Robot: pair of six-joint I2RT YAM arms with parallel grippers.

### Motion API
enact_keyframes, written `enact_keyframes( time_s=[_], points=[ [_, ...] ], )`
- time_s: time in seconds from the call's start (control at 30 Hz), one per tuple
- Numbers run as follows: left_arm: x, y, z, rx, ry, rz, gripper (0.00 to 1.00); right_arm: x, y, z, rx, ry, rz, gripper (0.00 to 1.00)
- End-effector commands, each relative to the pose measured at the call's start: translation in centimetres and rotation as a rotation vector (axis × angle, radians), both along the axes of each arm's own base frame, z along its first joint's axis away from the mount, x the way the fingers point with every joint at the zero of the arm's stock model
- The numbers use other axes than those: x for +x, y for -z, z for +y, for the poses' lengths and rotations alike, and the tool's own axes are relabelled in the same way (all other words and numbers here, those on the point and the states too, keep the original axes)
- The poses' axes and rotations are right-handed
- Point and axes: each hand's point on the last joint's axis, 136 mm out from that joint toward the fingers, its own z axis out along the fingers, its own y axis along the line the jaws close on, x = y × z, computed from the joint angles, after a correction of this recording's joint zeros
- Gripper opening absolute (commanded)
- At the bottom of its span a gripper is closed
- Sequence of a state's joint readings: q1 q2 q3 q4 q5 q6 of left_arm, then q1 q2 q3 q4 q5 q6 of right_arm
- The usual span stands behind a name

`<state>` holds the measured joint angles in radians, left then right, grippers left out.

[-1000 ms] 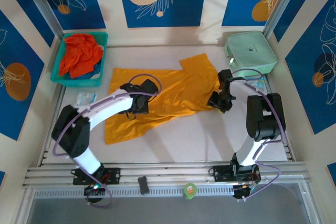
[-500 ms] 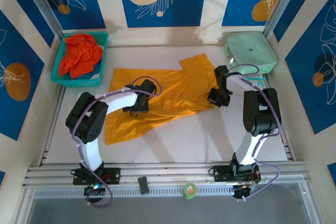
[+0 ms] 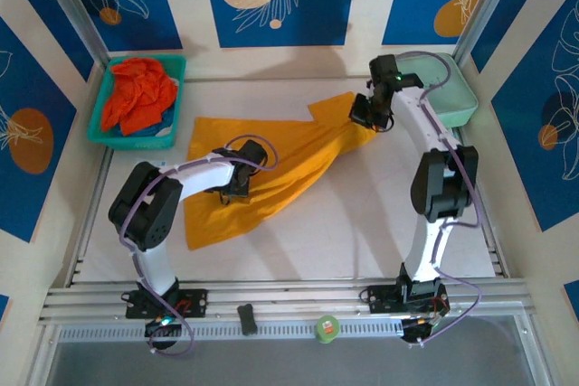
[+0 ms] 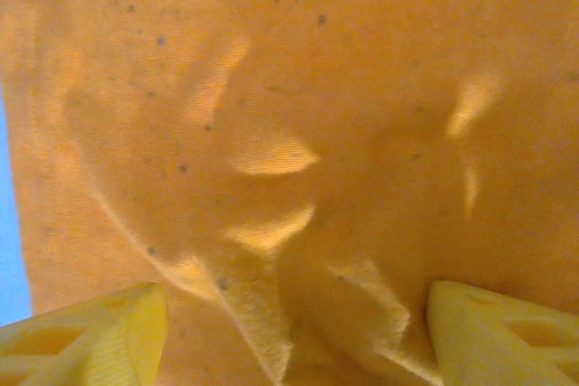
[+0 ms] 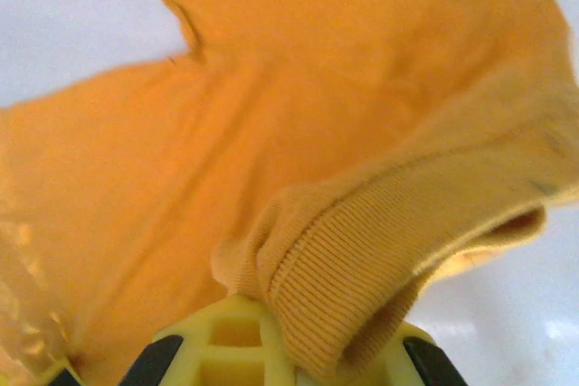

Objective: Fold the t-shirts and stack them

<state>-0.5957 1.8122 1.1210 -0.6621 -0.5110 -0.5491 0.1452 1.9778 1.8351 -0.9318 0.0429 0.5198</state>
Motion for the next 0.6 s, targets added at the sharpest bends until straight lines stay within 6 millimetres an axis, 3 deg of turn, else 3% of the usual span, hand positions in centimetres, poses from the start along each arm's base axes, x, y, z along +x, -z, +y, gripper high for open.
enact_keyframes(
  time_s=[0.0, 0.2, 0.27, 0.4, 0.57],
  points=[
    [0.2, -1.9, 1.1, 0.069, 0.020, -0.018, 0.75, 1.6, 3.2, 2.4, 0.090, -0.049, 0.097, 0.00],
    [0.0, -2.7, 2.2, 0.139, 0.002, -0.015, 0.75, 6.1, 6.7, 5.6, 0.228, -0.070, 0.140, 0.00],
    [-0.1, -3.2, 2.6, 0.157, -0.007, -0.017, 0.75, 6.8, 7.2, 6.3, 0.258, -0.069, 0.145, 0.08],
    [-0.3, -4.5, 3.0, 0.167, -0.016, -0.037, 0.75, 7.0, 5.6, 6.9, 0.263, -0.077, 0.103, 0.35],
    [-0.7, -6.6, 3.1, 0.145, -0.015, -0.072, 0.77, 5.1, 2.4, 5.9, 0.199, -0.072, 0.035, 0.53]
  ],
)
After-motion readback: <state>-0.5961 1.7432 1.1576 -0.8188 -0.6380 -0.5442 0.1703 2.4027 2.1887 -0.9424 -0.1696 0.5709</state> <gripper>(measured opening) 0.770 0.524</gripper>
